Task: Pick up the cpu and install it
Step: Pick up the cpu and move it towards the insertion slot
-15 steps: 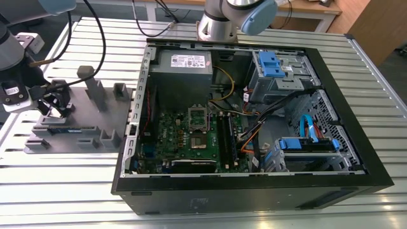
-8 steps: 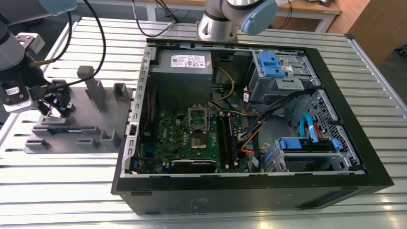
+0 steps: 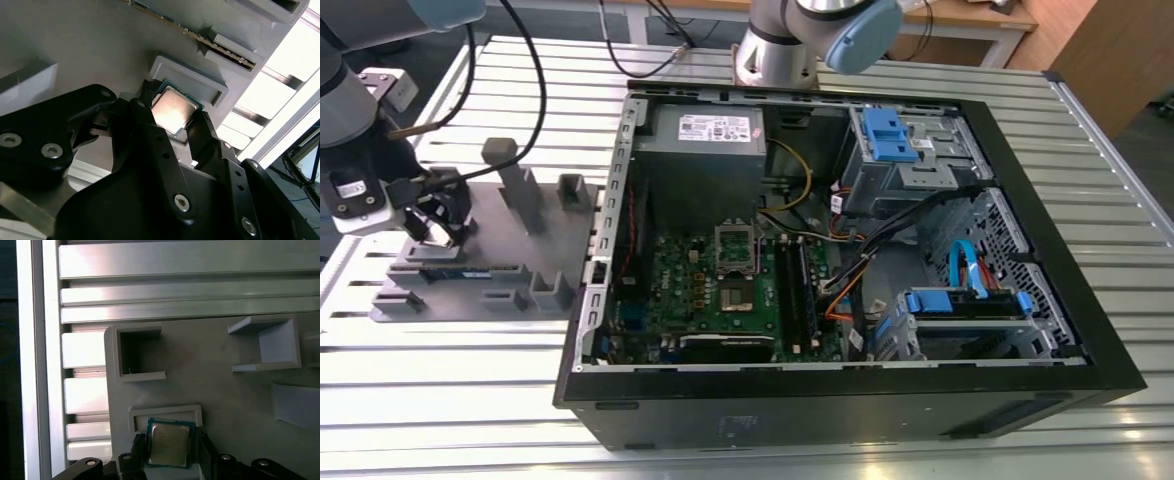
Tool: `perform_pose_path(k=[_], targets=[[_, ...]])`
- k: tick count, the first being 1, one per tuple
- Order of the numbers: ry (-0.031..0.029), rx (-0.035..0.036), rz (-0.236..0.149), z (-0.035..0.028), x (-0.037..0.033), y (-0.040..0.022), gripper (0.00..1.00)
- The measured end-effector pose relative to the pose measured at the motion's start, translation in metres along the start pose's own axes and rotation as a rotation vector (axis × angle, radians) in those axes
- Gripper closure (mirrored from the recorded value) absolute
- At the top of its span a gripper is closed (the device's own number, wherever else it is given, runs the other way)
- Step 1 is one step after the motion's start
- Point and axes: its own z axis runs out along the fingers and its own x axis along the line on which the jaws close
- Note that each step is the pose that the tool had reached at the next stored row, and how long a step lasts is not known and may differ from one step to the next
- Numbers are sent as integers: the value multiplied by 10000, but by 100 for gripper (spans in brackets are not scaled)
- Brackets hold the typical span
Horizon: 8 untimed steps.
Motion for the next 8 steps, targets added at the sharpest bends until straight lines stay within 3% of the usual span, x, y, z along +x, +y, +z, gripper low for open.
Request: perform_pose_path(k=[8], targets=[[0,0,0,4,2,18,45]])
